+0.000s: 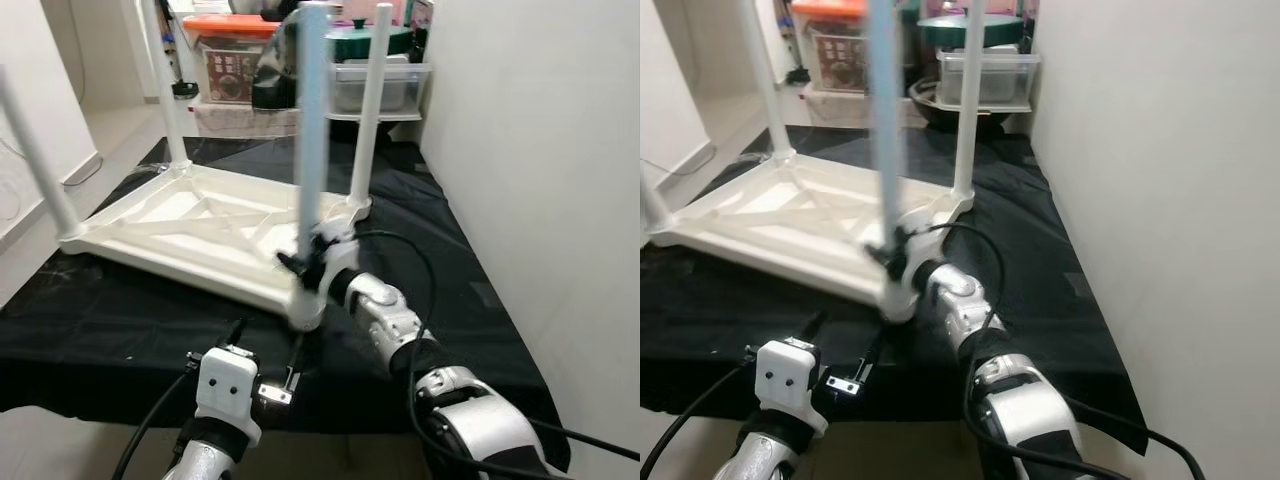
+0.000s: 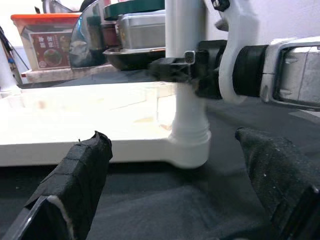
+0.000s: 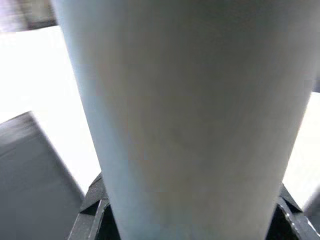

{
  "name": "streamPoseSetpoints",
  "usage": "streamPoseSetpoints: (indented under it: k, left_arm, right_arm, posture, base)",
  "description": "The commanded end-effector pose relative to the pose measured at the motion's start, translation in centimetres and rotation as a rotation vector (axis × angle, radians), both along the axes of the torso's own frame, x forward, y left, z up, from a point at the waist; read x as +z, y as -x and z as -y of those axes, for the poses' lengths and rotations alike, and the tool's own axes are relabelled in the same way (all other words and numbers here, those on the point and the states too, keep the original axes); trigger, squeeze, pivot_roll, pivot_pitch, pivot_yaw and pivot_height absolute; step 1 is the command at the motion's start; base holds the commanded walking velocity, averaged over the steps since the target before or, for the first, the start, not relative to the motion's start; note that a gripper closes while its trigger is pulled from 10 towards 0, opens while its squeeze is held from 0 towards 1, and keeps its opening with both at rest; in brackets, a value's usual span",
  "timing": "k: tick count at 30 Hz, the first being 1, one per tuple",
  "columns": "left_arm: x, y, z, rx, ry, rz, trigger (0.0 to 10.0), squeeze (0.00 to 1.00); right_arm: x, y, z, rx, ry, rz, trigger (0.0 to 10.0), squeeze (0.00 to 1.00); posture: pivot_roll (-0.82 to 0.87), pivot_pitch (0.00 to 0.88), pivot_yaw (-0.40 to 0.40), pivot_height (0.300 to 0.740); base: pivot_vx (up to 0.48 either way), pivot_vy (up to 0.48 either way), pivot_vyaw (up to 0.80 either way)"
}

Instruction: Building children table

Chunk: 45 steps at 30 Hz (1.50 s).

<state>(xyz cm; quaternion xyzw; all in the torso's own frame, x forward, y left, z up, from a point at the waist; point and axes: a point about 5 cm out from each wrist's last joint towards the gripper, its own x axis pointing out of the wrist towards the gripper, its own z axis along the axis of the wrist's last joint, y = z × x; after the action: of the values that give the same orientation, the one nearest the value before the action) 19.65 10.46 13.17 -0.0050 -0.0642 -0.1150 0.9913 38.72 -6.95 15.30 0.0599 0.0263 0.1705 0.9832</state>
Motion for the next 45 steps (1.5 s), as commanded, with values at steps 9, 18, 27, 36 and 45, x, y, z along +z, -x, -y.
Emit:
streamPoseSetpoints:
  k: [9,18,27,36,45]
  left_arm:
    - [-0.1,0.1,0.1,0.0,-0.001,0.003,10.0,0.0]
    - [-0.1,0.1,0.0,-0.002,-0.003,0.002,10.0,0.0]
    - [0.1,0.2,0.3,-0.034,0.017,-0.002,10.0,0.0]
    - [0.4,1.2,0.7,-0.082,0.047,-0.028,10.0,0.0]
    - [0.8,2.3,-0.4,-0.023,0.029,-0.028,10.0,0.0]
  right_arm:
    - [-3.8,1.9,1.4,-0.529,-0.111,-0.21,0.0,0.0]
    - [-3.2,2.6,-3.3,-0.209,-0.179,-0.155,10.0,1.0]
    - [-0.7,2.1,-3.5,0.316,-0.183,0.021,10.0,0.0]
    - [-0.8,3.3,-3.4,0.876,-0.062,-0.067,10.0,0.0]
    - [-1.0,3.9,-5.2,0.962,-0.024,-0.06,6.9,0.0]
  posture:
    - [0.06,0.0,-0.04,0.74]
    - [0.06,0.0,-0.04,0.74]
    - [0.05,0.0,-0.043,0.74]
    - [0.05,0.0,-0.046,0.74]
    - [0.07,0.0,-0.052,0.74]
  base:
    - [0.0,0.0,0.0]
    - [0.0,0.0,0.0]
    - [0.0,0.0,0.0]
    - [0.0,0.0,0.0]
    - [0.0,0.0,0.0]
